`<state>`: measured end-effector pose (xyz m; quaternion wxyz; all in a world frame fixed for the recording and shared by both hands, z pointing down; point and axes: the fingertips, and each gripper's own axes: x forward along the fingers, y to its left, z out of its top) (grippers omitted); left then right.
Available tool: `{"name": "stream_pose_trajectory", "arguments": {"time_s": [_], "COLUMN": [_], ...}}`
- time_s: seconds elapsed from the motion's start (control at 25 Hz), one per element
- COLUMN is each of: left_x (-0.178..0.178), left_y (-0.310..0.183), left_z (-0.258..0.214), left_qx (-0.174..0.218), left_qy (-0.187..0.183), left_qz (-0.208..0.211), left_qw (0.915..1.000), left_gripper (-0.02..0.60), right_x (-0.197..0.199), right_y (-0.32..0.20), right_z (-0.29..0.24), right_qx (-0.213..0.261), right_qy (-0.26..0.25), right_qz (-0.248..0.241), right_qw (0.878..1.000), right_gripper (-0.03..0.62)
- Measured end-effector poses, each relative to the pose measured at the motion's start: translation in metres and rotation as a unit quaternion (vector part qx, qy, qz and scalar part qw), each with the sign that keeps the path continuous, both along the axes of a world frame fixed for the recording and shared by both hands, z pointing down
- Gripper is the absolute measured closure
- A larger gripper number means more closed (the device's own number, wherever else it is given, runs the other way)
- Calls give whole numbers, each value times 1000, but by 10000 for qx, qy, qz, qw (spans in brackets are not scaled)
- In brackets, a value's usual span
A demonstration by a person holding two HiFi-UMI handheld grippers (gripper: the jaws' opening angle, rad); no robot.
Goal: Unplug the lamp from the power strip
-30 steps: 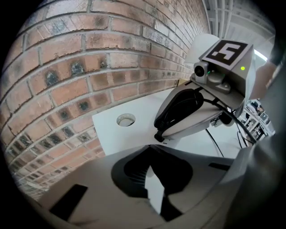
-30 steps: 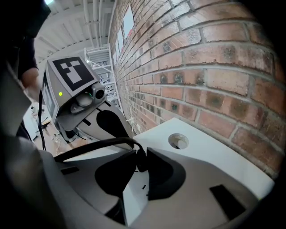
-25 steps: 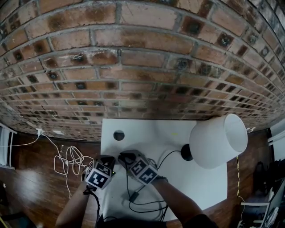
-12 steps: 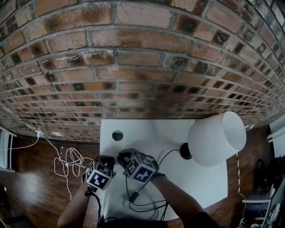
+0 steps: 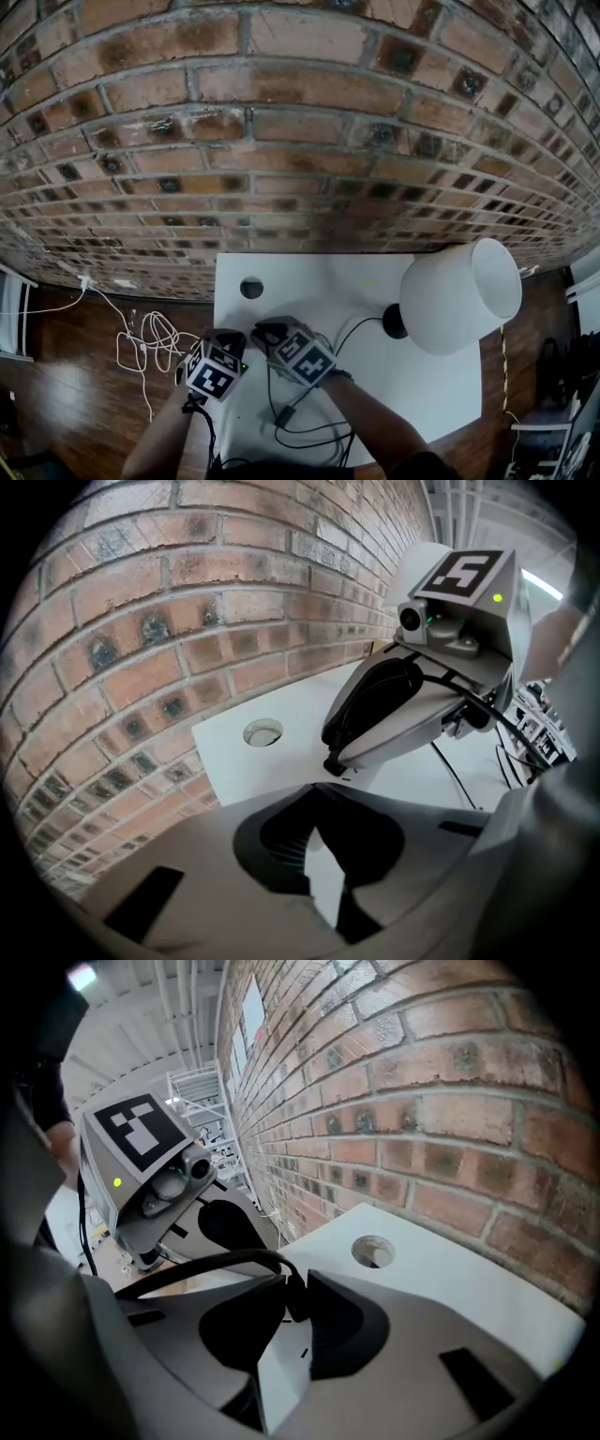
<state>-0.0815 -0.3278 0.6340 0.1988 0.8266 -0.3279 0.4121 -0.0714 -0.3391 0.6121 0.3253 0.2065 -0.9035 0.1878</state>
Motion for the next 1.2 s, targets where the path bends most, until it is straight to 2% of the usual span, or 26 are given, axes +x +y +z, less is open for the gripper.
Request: {"name": "stream_pose_trajectory", "arguments": {"time_s": [0.12, 0.28, 0.44, 0.68, 0.72, 0.8, 0.84, 0.92, 1.0, 1.04, 1.08, 1.2], "left_x": [0, 1, 1, 1, 1, 2, 3, 2, -1, -2, -1, 2], "left_y": [0, 1, 0, -1, 0, 0, 0, -3, -3, -1, 2, -1], "left_z": [1, 1, 1, 1, 1, 1, 1, 1, 2, 3, 3, 2], "left_qx": [-26, -24, 21, 1, 7, -1, -7, 13, 25, 8, -9, 44], "left_qy": [-35, -93, -176, -168, -178, -169, -156, -163, -135, -118, -121, -152], "left_qz": [26, 55, 94, 57, 56, 68, 88, 144, 109, 70, 50, 66], "left_qw": [10000, 9999, 9998, 9998, 9998, 9998, 9998, 9998, 9998, 9999, 9999, 9999], "left_gripper": [568, 566, 566, 566, 566, 566, 566, 566, 566, 567, 568, 568], "right_x": [0, -1, 2, 4, 4, -1, -5, -10, -11, -11, -9, 3], "right_y": [-3, 2, -3, -6, -5, 0, -3, -25, -42, -41, -39, -39], "right_z": [0, -1, 0, 1, 0, -11, -28, -70, -87, -88, -89, -91], "right_qx": [-279, 192, -297, -699, -658, -49, 304, 706, 1144, 1203, 1088, 920], "right_qy": [94, 366, -142, -298, -237, -62, -241, -714, -188, -14, -67, -190], "right_qz": [183, -156, 283, 693, 628, 89, -90, -6, -364, -575, -613, -399], "right_qw": [9994, 9990, 9991, 9947, 9956, 9999, 9992, 9949, 9926, 9911, 9922, 9948], "right_gripper": [522, 522, 522, 520, 520, 520, 519, 530, 529, 528, 528, 528]}}
